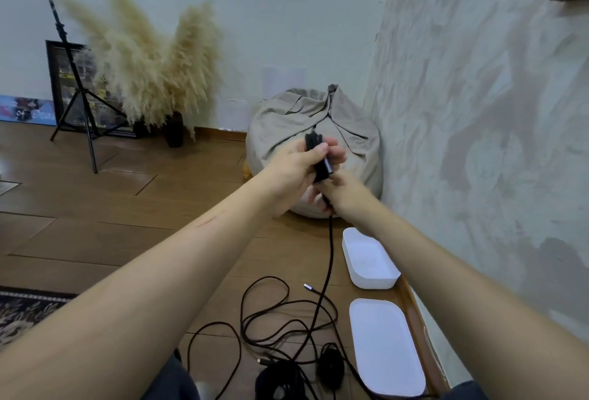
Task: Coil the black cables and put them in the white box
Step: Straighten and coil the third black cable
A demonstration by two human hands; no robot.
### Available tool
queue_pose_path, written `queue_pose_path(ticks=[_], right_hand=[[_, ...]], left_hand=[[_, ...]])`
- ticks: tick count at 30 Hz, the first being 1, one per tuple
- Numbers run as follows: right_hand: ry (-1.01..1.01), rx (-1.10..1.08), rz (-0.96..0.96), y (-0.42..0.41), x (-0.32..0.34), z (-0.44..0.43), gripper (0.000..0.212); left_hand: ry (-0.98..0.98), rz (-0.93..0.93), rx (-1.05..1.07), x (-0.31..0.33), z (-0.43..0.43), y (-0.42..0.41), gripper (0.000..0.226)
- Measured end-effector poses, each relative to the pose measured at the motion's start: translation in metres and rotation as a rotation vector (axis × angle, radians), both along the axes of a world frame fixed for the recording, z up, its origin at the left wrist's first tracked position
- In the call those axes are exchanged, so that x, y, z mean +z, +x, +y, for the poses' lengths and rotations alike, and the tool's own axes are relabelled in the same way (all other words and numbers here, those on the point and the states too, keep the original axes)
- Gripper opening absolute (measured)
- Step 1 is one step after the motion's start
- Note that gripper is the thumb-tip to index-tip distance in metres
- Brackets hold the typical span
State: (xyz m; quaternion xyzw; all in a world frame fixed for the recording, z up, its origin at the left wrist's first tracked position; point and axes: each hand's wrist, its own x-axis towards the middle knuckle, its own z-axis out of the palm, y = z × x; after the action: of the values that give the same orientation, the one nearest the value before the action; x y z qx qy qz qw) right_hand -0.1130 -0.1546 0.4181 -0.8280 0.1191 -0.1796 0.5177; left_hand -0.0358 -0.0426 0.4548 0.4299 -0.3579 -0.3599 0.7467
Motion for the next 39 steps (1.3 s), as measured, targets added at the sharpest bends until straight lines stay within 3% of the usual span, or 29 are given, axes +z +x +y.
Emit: queue_pose_path(ticks=[2, 10, 12, 14, 16, 18, 21, 25, 33, 39], right_hand=[[-0.074, 0.069, 0.107, 0.004, -0.003, 0.012, 0.017], [-0.214, 0.222, 0.333, -0.006, 0.023, 0.023, 0.023], [-0.297, 0.239, 0.301, -0.012, 0.03, 0.016, 0.021], [-0.413, 0.188, 0.194, -0.012, 0.035, 0.0, 0.022], [-0.485, 0.114, 0.07, -0.013, 0.036, -0.017, 0.021], [-0.491, 0.038, -0.049, -0.014, 0.035, -0.028, 0.018], [-0.369, -0.082, -0.172, -0.015, 0.034, -0.037, 0.006], [-0.23, -0.121, -0.209, -0.018, 0.032, -0.039, 0.006], [-0.167, -0.031, -0.159, -0.022, 0.034, -0.029, 0.017], [-0.113, -0.073, -0.125, -0.024, 0.029, -0.038, 0.013]], left_hand=[[0.033, -0.052, 0.185, -0.01, -0.006, 0.009, 0.015], [0.3, -0.602, 0.704, -0.038, -0.011, 0.022, 0.014], [0.378, -0.661, 0.647, -0.045, -0.007, 0.035, 0.014], [0.414, -0.69, 0.458, -0.046, -0.002, 0.039, 0.02], [0.367, -0.6, 0.24, -0.04, -0.001, 0.029, 0.033], [0.316, -0.474, 0.07, -0.033, -0.002, 0.016, 0.039], [0.294, -0.427, -0.053, -0.03, -0.004, 0.011, 0.036], [0.283, -0.438, -0.074, -0.031, -0.004, 0.005, 0.027], [0.256, -0.439, 0.017, -0.026, 0.001, -0.002, 0.029], [0.291, -0.463, -0.06, -0.023, 0.004, -0.001, 0.022]])
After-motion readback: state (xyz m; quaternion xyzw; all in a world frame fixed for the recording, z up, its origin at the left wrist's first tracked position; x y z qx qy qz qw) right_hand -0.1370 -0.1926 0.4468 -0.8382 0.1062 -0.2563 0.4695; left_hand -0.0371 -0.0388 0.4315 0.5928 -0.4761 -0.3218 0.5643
